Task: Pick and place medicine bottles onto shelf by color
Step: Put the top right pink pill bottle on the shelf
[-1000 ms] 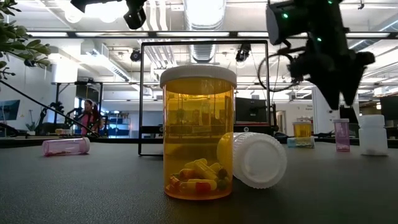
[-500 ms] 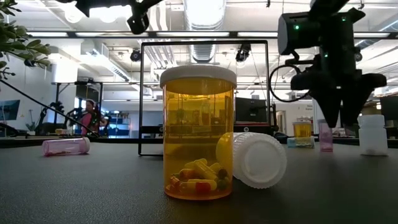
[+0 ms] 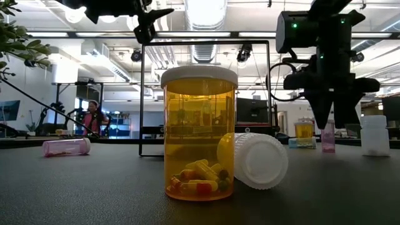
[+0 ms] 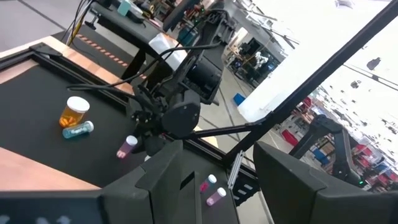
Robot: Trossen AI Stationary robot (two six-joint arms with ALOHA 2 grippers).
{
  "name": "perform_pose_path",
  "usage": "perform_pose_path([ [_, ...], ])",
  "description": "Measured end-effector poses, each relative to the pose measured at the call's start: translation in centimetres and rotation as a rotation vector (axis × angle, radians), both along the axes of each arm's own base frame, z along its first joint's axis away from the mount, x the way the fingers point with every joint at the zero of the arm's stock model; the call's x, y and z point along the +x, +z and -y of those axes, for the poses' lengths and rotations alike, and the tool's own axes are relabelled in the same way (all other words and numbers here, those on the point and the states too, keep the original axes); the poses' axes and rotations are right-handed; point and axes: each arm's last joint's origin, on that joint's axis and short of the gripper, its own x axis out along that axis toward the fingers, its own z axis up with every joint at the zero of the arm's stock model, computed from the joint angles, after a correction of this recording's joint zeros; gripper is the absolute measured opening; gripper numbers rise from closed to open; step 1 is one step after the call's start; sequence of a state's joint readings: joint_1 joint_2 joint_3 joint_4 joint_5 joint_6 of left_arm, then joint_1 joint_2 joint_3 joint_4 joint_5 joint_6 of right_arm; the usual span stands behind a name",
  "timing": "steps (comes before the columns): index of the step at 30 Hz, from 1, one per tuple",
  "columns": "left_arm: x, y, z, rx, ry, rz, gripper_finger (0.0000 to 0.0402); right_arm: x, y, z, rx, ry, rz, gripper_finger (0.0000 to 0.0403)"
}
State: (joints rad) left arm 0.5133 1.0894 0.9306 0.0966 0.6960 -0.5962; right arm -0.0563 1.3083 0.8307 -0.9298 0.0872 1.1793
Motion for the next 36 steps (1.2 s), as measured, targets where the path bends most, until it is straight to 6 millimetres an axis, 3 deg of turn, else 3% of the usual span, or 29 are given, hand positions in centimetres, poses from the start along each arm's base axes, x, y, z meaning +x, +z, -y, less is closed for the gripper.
perform_pose_path([
  [6,0.0,0.0,0.0,0.000,0.000,-0.001,0.0180,0.2,0.0,0.2,-0.031,-0.014,0.013,0.0189],
  [17,0.0,0.0,0.0,0.000,0.001,0.000,0.0180,0.3,0.0,0.2,-0.034,-0.032,0.029,0.0109],
  [22,0.0,0.0,0.0,0.000,0.000,0.000,0.0180,0.4,0.2,0.1,-0.008,-0.035,0.032,0.0109],
  [36,0.0,0.0,0.0,0.000,0.000,0.001,0.0180,5.6,7.8,0.5,-0.046,0.067,0.246,0.0114],
])
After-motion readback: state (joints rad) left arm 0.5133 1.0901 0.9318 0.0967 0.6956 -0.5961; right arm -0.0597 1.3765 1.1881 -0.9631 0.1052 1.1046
